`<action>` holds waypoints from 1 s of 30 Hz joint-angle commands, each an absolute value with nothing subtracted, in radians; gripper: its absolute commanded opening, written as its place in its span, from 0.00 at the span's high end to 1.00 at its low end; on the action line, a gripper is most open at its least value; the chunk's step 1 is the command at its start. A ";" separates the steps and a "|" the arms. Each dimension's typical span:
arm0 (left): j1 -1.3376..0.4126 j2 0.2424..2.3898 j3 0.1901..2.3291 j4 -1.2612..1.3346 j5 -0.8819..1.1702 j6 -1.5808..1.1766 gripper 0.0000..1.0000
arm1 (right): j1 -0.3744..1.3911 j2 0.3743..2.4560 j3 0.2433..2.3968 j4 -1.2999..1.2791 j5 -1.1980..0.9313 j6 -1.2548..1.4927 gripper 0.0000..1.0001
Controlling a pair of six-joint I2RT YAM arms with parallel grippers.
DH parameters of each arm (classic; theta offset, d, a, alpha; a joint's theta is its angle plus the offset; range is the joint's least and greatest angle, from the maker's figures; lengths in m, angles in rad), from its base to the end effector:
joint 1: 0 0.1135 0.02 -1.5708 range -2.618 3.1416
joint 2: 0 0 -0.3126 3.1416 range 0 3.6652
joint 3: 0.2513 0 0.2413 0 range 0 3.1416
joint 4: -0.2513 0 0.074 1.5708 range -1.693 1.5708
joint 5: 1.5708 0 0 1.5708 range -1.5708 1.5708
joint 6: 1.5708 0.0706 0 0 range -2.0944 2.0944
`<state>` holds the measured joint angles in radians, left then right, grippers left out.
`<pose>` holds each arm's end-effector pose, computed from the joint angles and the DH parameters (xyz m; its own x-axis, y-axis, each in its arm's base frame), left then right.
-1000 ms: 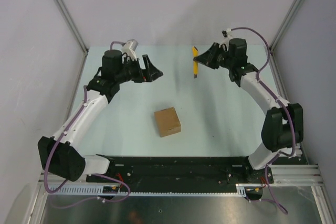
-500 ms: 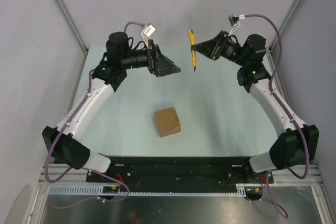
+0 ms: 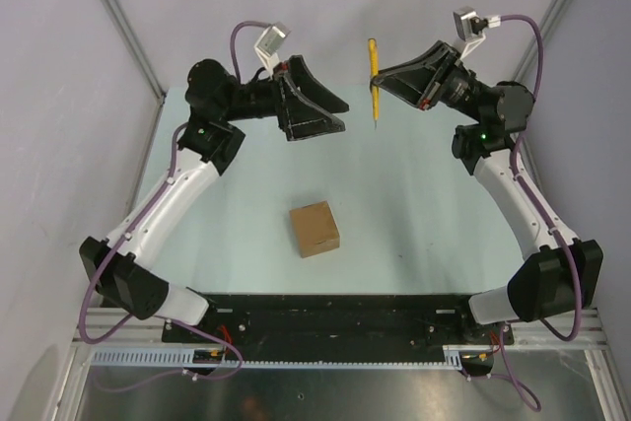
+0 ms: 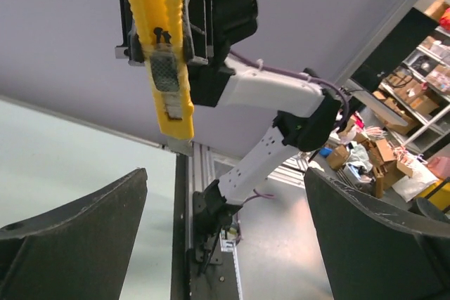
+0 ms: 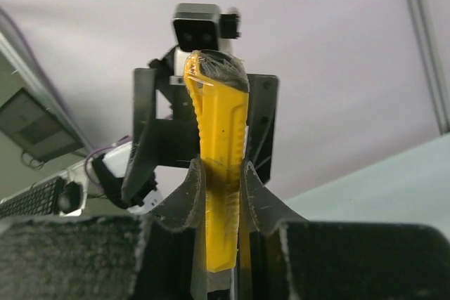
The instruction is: Unpack the express box
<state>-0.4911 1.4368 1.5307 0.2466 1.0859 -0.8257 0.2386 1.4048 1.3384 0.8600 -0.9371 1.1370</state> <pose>0.2404 -0.1994 0.5407 -0.5024 -0.1198 -0.8563 0.8641 -0.1037 -0.4925 0.2652 0.1231 0.5487 -0.3341 0.4717 -0.8160 -0.9182 0.0328 0.3949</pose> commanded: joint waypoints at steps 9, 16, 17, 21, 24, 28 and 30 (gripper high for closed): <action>-0.627 1.479 1.560 0.563 0.997 -0.985 0.03 | 0.253 1.390 1.362 1.241 -0.974 1.399 1.00; -0.661 1.528 1.592 0.565 0.980 -0.957 0.06 | 0.276 1.361 1.365 1.220 -0.979 1.390 1.00; -0.661 1.525 1.591 0.566 0.979 -0.948 0.06 | 0.278 1.358 1.365 1.220 -0.979 1.391 1.00; -0.660 1.511 1.548 0.566 0.956 -0.920 0.07 | 0.287 1.344 1.365 1.198 -0.979 1.376 1.00; -0.663 1.517 1.558 0.566 0.943 -0.931 0.09 | 0.302 1.341 1.365 1.183 -0.985 1.367 1.00; -0.669 1.513 1.574 0.568 0.951 -0.922 0.17 | 0.319 1.342 1.365 1.164 -0.985 1.353 1.00; -0.676 1.505 1.569 0.569 0.971 -0.917 0.22 | 0.322 1.341 1.365 1.144 -0.983 1.335 1.00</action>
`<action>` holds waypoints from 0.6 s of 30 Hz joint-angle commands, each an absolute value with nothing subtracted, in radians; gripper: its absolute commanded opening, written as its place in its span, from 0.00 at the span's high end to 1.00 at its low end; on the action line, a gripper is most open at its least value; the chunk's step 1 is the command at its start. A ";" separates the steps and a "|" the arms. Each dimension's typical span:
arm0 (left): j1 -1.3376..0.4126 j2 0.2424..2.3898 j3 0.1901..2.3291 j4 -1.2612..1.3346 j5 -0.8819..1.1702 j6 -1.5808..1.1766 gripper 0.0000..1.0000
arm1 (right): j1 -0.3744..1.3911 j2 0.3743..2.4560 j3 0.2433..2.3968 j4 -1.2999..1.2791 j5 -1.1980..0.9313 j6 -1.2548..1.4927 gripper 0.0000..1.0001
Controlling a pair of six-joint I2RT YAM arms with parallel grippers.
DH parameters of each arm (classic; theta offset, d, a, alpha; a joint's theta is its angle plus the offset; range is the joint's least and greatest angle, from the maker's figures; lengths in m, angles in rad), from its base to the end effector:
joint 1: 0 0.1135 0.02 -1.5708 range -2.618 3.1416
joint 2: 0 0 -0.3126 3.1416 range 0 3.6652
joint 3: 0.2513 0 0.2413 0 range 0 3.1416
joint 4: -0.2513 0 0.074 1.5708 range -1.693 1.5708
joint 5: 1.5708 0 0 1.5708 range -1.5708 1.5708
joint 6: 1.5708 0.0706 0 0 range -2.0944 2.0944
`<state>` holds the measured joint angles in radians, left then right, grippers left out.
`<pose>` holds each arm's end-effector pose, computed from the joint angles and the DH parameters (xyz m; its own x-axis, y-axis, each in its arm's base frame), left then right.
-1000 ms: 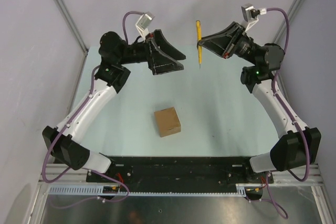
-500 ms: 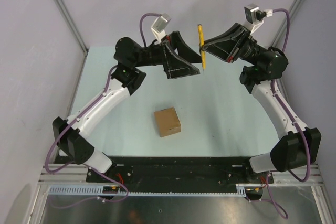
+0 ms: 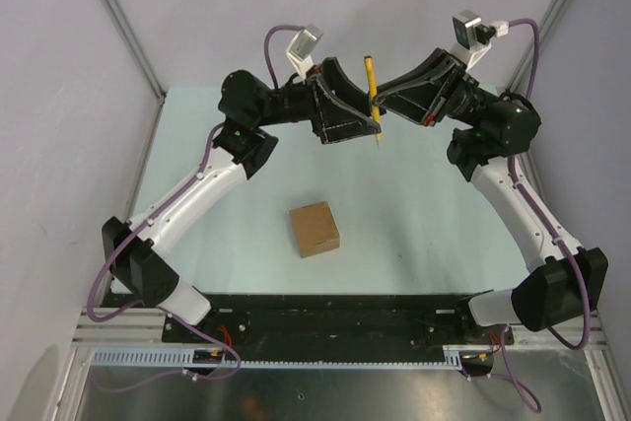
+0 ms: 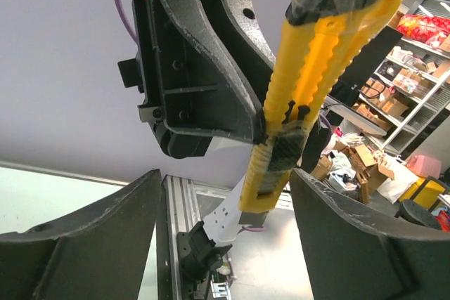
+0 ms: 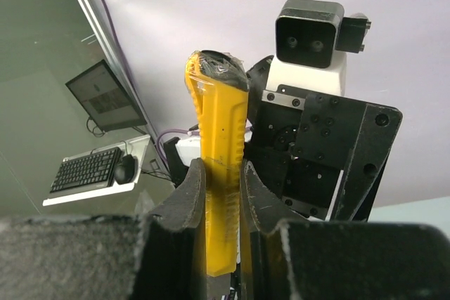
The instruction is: Unpack the express box
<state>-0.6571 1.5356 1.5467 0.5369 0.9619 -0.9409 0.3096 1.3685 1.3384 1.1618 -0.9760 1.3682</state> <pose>0.2336 -0.2533 0.5481 -0.4873 -0.2078 -0.8481 0.8657 -0.2423 -0.4380 0.2116 0.1291 0.5755 -0.3223 0.4732 -0.8199 -0.9463 -0.1843 0.2656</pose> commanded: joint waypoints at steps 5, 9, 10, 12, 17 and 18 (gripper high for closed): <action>-0.693 1.486 1.540 0.569 0.980 -0.893 0.33 | 0.330 1.336 1.365 1.088 -0.969 1.287 1.00; -0.690 1.470 1.497 0.569 0.966 -0.870 0.53 | 0.328 1.313 1.365 0.990 -0.959 1.224 1.00; -0.692 1.468 1.491 0.571 0.963 -0.867 0.58 | 0.328 1.307 1.365 0.962 -0.953 1.185 1.00; -0.690 1.465 1.476 0.569 0.957 -0.851 0.71 | 0.327 1.281 1.365 0.861 -0.939 1.131 0.99; -0.684 1.465 1.468 0.569 0.951 -0.836 0.90 | 0.330 1.246 1.365 0.711 -0.913 1.013 0.97; -0.680 1.466 1.470 0.569 0.951 -0.836 0.93 | 0.330 1.241 1.365 0.697 -0.907 1.002 0.97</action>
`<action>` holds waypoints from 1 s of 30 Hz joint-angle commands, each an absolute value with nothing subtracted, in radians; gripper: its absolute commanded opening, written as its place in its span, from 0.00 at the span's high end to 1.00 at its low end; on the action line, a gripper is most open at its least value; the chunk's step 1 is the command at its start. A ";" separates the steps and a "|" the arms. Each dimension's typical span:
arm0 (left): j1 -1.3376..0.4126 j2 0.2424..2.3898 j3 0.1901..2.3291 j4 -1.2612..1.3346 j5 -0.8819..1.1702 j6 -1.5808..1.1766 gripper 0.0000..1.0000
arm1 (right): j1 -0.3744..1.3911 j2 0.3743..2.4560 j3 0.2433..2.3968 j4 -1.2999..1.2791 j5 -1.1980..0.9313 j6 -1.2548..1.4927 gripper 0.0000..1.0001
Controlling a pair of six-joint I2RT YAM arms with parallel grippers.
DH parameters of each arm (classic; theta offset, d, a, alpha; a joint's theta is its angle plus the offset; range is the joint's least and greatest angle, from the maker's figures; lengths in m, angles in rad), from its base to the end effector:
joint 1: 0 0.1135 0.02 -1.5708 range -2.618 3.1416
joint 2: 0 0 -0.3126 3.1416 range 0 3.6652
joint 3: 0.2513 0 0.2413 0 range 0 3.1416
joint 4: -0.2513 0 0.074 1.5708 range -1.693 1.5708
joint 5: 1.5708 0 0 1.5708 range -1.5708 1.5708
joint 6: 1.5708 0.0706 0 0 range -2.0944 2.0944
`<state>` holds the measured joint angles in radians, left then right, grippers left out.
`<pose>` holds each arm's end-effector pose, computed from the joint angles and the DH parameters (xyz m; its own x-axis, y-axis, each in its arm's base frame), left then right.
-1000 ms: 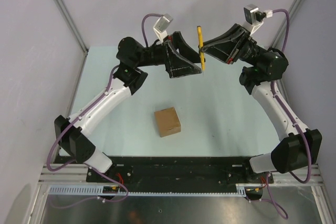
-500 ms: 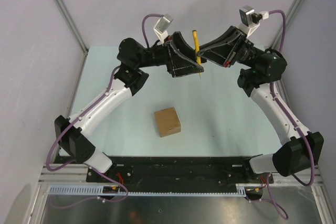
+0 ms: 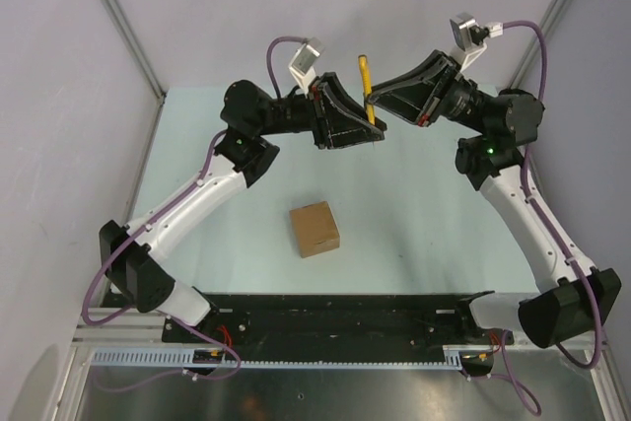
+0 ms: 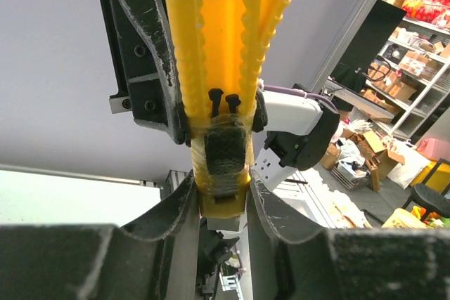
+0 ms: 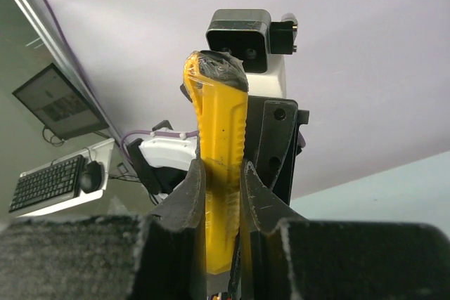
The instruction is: Unpack the express box
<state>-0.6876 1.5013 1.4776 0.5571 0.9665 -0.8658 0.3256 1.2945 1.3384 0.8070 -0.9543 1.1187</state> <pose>0.2194 -0.2554 0.5378 -0.4371 -0.2010 -0.8767 0.8878 -0.2527 -0.3847 0.2102 0.1318 0.5708 -0.3136 0.4431 -0.8398 -0.9442 -0.0522 0.3251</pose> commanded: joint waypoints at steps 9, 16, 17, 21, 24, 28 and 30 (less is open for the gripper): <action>-0.658 1.471 1.454 0.557 0.956 -0.808 1.00 | 0.331 1.186 1.365 0.471 -0.818 0.835 0.38; -0.644 1.431 1.420 0.240 0.820 -0.531 1.00 | 0.284 1.144 1.365 0.284 -0.703 0.761 0.19; -0.647 1.427 1.434 0.062 0.768 -0.396 1.00 | 0.284 1.143 1.365 0.225 -0.687 0.741 0.18; -0.658 1.384 1.440 -0.103 0.560 -0.221 1.00 | 0.287 1.144 1.382 0.065 -0.595 0.643 0.15; -0.657 1.358 1.433 -0.162 0.456 -0.150 1.00 | 0.290 1.157 1.396 -0.064 -0.558 0.582 0.14; -0.660 1.355 1.436 -0.218 0.396 -0.097 1.00 | 0.311 1.166 1.407 -0.141 -0.516 0.522 0.14; -0.670 1.351 1.436 -0.238 0.362 -0.066 1.00 | 0.337 1.180 1.413 -0.176 -0.485 0.487 0.15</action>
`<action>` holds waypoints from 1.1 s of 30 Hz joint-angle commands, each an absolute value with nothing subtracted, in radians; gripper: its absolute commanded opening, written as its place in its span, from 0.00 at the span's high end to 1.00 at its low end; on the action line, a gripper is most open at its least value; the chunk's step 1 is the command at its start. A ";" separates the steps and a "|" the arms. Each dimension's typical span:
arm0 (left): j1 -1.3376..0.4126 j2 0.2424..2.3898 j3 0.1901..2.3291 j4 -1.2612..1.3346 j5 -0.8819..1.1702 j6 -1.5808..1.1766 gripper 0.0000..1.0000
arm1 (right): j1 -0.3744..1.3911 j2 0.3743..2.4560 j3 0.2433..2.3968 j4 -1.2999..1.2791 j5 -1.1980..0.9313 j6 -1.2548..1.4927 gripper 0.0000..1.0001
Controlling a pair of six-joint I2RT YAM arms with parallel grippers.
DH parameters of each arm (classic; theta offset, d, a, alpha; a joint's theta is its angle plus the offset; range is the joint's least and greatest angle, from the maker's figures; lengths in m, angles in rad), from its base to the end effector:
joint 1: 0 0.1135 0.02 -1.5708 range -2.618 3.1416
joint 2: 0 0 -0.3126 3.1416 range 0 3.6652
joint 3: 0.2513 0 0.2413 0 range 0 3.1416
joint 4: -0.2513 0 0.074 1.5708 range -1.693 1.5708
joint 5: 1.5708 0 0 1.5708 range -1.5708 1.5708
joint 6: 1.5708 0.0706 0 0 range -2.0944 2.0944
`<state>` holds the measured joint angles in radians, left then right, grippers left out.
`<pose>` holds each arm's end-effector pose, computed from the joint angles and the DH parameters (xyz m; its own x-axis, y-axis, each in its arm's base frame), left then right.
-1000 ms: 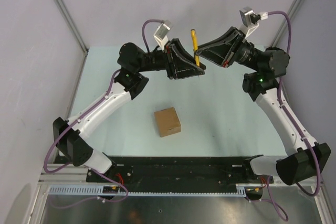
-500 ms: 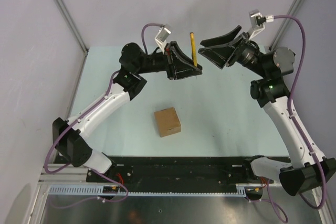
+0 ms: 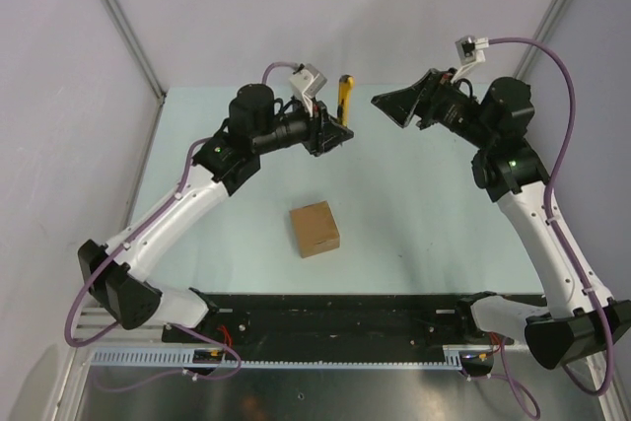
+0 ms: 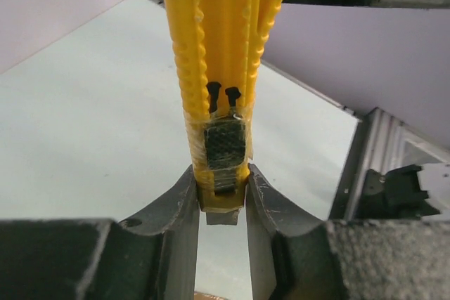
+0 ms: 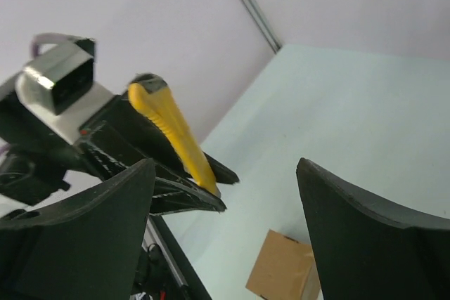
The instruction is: Unpack the express box
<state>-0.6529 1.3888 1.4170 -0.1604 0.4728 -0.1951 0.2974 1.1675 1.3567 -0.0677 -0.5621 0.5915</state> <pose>0.2434 -0.2266 0.4695 -0.2771 -0.0054 -0.9608 0.8621 0.4403 -0.2511 0.2264 0.1087 0.5201 -0.3241 0.3941 -0.8600 -0.6903 0.5231 0.4999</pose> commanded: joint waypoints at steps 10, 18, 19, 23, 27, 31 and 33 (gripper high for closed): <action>-0.718 1.368 1.463 -0.327 0.239 0.028 1.00 | 0.535 1.255 1.462 -0.241 -0.362 0.347 0.23; -0.724 1.364 1.451 -0.330 0.259 0.038 1.00 | 0.568 1.302 1.462 -0.216 -0.310 0.330 0.45; -0.726 1.362 1.448 -0.330 0.261 0.040 1.00 | 0.569 1.308 1.462 -0.212 -0.307 0.331 0.48; -0.726 1.355 1.434 -0.331 0.267 0.048 0.99 | 0.575 1.322 1.463 -0.198 -0.308 0.336 0.57; -0.726 1.353 1.427 -0.336 0.278 0.058 0.98 | 0.581 1.336 1.463 -0.190 -0.313 0.341 0.64; -0.727 1.351 1.427 -0.339 0.288 0.060 0.96 | 0.586 1.351 1.463 -0.181 -0.319 0.353 0.70; -0.726 1.353 1.428 -0.339 0.290 0.057 0.92 | 0.587 1.356 1.463 -0.173 -0.321 0.359 0.88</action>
<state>-0.7181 1.3800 1.4174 -0.3611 0.2600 0.0093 0.5854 1.3388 1.4227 -0.2184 -0.3309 0.3576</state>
